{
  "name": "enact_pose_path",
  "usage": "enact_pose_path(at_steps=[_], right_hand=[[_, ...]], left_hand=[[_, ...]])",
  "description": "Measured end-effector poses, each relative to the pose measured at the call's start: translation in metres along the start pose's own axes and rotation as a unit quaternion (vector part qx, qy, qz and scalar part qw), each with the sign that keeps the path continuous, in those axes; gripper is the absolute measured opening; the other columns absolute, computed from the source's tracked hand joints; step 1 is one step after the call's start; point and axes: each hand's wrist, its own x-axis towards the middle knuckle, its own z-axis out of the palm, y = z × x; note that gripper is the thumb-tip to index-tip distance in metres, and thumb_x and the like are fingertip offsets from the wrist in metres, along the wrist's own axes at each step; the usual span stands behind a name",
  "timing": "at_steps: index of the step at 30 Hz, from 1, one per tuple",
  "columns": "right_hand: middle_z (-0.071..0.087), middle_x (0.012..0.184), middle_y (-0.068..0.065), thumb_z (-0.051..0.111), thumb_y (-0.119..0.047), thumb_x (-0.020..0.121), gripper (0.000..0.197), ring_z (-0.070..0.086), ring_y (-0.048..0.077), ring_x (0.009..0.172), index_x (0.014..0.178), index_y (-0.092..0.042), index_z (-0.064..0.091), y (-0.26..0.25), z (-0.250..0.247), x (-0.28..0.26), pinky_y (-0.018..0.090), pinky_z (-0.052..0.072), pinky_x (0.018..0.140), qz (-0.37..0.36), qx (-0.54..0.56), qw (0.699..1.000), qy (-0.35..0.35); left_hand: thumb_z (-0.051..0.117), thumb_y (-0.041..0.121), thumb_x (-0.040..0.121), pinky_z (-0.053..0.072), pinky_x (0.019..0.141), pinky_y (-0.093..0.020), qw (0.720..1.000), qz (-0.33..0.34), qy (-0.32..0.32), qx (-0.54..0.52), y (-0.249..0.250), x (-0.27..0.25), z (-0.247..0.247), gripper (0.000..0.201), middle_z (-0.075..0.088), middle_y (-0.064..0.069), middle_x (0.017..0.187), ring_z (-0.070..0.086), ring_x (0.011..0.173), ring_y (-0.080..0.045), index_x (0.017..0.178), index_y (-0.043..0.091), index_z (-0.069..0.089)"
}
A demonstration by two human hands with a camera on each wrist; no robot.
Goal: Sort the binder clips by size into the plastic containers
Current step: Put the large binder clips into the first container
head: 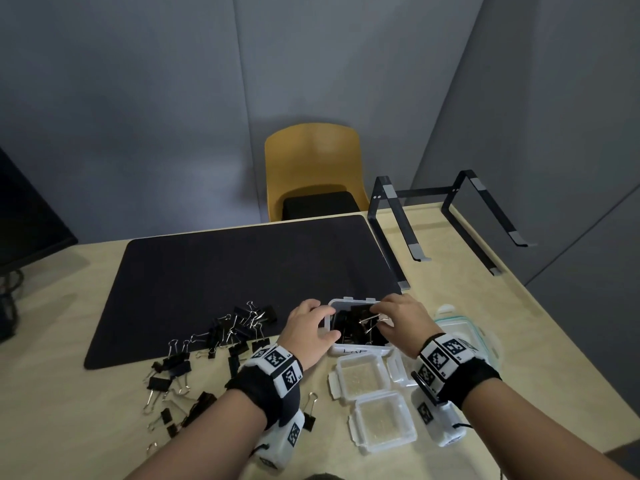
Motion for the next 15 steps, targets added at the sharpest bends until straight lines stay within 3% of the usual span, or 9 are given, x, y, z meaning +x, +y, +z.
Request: enact_pose_path(at_steps=[7, 15], right_hand=[[0.061, 0.114, 0.0, 0.057, -0.023, 0.083, 0.03, 0.051, 0.023, 0.109, 0.112, -0.023, 0.065, -0.046, 0.008, -0.011, 0.036, 0.041, 0.096, -0.021, 0.057, 0.998, 0.028], [0.06, 0.113, 0.0, 0.055, -0.022, 0.087, 0.031, 0.05, 0.015, 0.11, 0.117, -0.018, 0.061, -0.109, 0.04, -0.028, 0.019, 0.035, 0.093, -0.057, 0.124, 0.99, -0.029]], left_hand=[[0.055, 0.026, 0.09, 0.037, 0.105, -0.03, 1.0, -0.007, -0.007, 0.01, -0.032, -0.038, -0.032, 0.035, 0.048, 0.006, 0.132, 0.045, 0.121, -0.011, 0.125, 0.023, 0.055], [0.057, 0.025, 0.088, 0.041, 0.1, -0.028, 0.995, -0.069, -0.023, 0.069, -0.093, -0.076, -0.067, 0.032, 0.049, 0.005, 0.129, 0.049, 0.115, -0.011, 0.12, 0.027, 0.058]])
